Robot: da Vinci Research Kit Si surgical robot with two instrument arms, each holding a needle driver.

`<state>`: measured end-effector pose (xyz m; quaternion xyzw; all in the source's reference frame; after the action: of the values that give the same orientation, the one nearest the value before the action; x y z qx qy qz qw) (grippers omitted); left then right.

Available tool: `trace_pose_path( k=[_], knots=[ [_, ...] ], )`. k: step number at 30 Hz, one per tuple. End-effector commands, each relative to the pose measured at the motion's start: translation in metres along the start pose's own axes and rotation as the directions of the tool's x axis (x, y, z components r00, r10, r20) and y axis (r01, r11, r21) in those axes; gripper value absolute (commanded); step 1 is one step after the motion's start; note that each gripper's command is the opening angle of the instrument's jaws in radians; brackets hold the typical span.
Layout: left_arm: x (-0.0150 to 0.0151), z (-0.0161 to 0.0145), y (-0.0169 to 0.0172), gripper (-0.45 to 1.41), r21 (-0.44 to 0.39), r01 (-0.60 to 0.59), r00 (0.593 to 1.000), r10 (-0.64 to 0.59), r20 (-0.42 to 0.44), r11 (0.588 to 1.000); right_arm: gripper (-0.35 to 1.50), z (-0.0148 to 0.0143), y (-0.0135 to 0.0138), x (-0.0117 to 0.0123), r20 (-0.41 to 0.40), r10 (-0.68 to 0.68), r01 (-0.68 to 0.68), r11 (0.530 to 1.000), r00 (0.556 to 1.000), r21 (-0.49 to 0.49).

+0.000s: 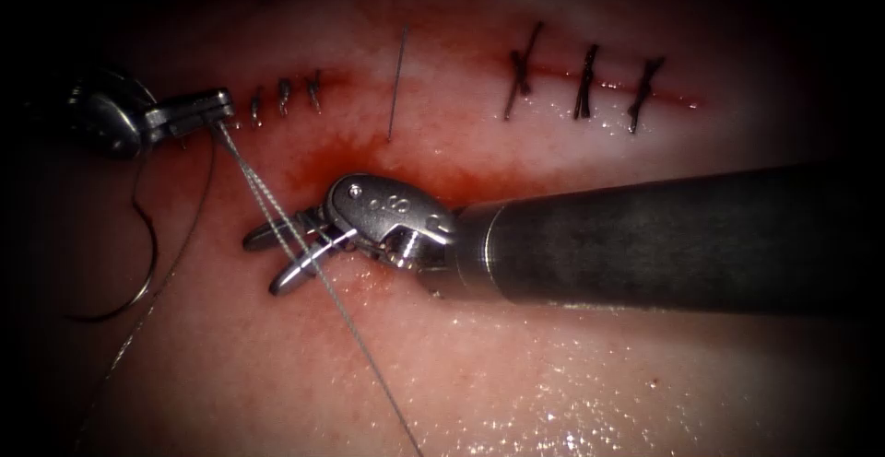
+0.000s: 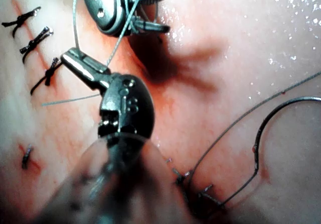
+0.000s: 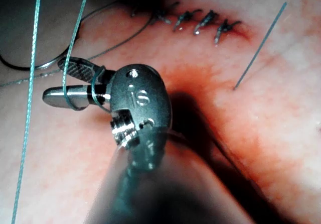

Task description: Wound Closure

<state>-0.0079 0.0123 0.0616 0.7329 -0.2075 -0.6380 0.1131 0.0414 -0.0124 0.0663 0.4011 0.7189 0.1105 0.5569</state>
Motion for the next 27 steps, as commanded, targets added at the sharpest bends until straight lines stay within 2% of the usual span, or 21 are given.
trace_pose_path(
  k=[1, 5, 8, 15, 23, 27],
  knots=[
    [-0.0006, 0.0004, 0.0007, -0.45, 0.001, 0.002, 1.0, -0.002, -0.01, 1.0, 0.46, 0.0007, 0.0001, -0.0007, -0.004, 0.006, -0.006, 1.0, 1.0, 0.009],
    [-0.0012, 0.0004, 0.0009, -0.45, 0.002, 0.018, 0.999, -0.018, -0.029, 1.0, 0.84, 0.0008, 0.0001, -0.0007, -0.012, 0.024, -0.023, 1.0, 1.0, 0.015],
    [-0.0016, 0.0004, 0.0014, -0.45, -0.001, 0.016, 0.999, -0.016, -0.034, 1.0, 0.99, 0.0007, 0.0, -0.0006, -0.042, 0.033, -0.033, 0.999, 0.999, 0.024],
    [-0.0027, 0.0, 0.0032, -0.45, -0.014, 0.04, 0.998, -0.041, -0.047, 0.999, 0.99, 0.0, -0.0005, 0.0007, -0.132, 0.039, -0.032, 0.998, 0.99, 0.05],
    [-0.0029, -0.0013, 0.0059, -0.45, -0.064, 0.094, 0.993, -0.098, -0.061, 0.993, 0.93, -0.0017, 0.0001, 0.0026, -0.164, 0.051, -0.051, 0.999, 0.985, 0.006],
    [-0.0027, -0.0017, 0.0068, -0.45, -0.093, 0.095, 0.995, -0.098, -0.028, 0.991, 0.89, -0.0026, 0.0005, 0.0029, -0.218, 0.046, -0.057, 0.997, 0.975, -0.045]
  ],
)
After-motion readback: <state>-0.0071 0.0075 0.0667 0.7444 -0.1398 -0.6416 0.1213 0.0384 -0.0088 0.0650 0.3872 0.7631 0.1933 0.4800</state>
